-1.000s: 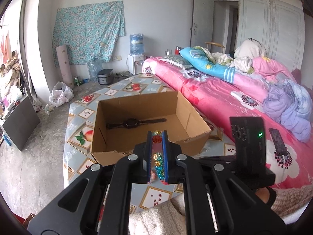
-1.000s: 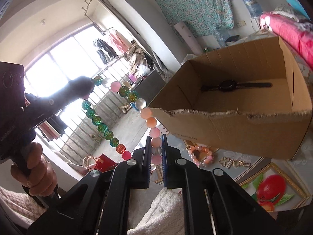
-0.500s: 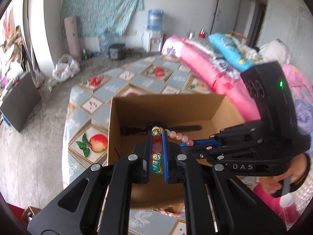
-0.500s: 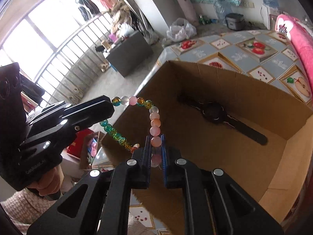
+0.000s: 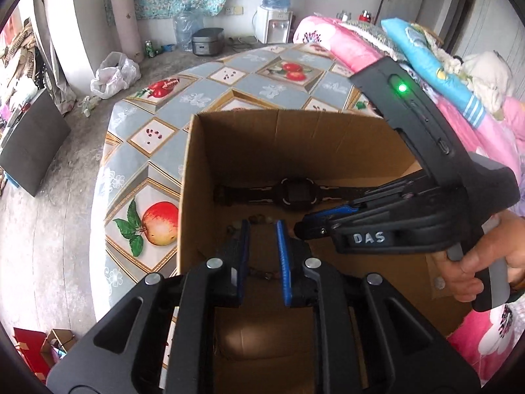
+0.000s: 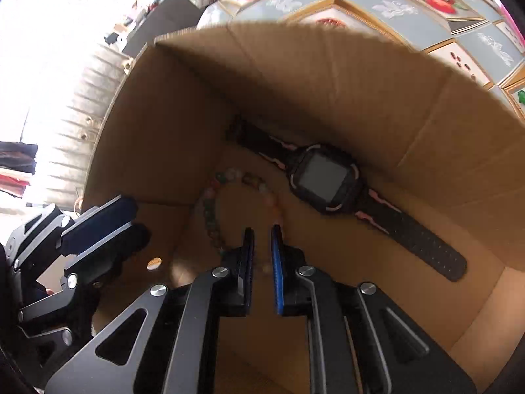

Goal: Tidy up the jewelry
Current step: 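Lower the necklace into the box and open the left tool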

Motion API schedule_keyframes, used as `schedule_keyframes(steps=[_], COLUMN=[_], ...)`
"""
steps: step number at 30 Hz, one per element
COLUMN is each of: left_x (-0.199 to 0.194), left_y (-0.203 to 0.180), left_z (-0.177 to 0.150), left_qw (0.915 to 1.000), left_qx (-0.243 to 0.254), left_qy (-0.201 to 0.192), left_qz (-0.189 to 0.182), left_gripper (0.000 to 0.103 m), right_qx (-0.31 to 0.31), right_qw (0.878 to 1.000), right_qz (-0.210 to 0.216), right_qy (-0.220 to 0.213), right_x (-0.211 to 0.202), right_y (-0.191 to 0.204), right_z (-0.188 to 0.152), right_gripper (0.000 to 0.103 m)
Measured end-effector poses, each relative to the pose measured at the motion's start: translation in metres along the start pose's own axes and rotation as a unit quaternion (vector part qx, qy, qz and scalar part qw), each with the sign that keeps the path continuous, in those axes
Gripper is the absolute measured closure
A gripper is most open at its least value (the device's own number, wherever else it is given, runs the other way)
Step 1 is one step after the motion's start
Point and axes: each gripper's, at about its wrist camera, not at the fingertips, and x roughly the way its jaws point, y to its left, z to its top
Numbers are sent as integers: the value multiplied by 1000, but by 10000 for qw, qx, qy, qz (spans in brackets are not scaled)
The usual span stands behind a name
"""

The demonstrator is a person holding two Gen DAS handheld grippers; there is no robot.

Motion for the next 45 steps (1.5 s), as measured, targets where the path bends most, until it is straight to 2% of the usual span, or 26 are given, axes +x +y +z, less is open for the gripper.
schedule_keyframes(steps=[3, 5, 6, 7, 8, 9, 11, 14, 16, 19, 24, 26, 28, 33, 37, 45], left_x=[-20, -39, -46, -53, -60, -65, -68, -58, -48, -31, -13, -9, -9, -13, -14, -16], left_y=[6, 12, 15, 18, 21, 26, 34, 45, 50, 53, 45, 40, 33, 26, 22, 19], left_z=[-3, -8, -10, -13, -17, -22, -30, -45, -54, -64, -71, -73, -75, -77, -79, -83], left_qw=[9995, 9980, 9973, 9963, 9952, 9943, 9936, 9933, 9928, 9897, 9850, 9835, 9853, 9861, 9857, 9860], left_qx=[-95, -210, -247, -288, -340, -407, -552, -833, -988, -1294, -1489, -1506, -1454, -1475, -1492, -1479], left_qy=[-312, -592, -693, -800, -905, -969, -975, -792, -648, -417, -272, -232, -284, -373, -374, -388], left_qz=[0, 39, 53, 77, 126, 171, 139, -91, -211, -454, -823, -979, -848, -670, -693, -661], left_gripper=[81, 67, 62, 52, 44, 41, 32, 30, 29, 29, 29, 28, 28, 28, 27, 27], right_qx=[-168, -337, -430, -493, -529, -537, -390, 142, 597, 1259, 1849, 1788, 1718, 1572, 1454, 1322], right_qw=[9983, 9942, 9900, 9848, 9790, 9700, 9559, 9407, 9326, 9253, 9342, 9378, 9405, 9451, 9466, 9475], right_qz=[76, 115, 55, -48, -140, -288, -536, -743, -738, -583, -96, -196, -230, -221, -349, -242], right_qy=[-545, -1018, -1341, -1668, -1963, -2355, -2862, -3308, -3482, -3529, -3050, -2970, -2924, -2857, -2855, -2900], right_x=[-33, -63, -83, -101, -115, -132, -153, -168, -167, -156, -115, -108, -106, -108, -111, -110], right_y=[7, 11, 14, 17, 19, 21, 18, 4, -11, -40, -73, -71, -70, -72, -74, -83], right_z=[-16, -34, -47, -62, -75, -94, -123, -167, -190, -213, -218, -215, -211, -204, -194, -177], right_gripper=[92, 91, 86, 81, 68, 57, 52, 42, 41, 41, 40, 38, 35, 34, 34, 34])
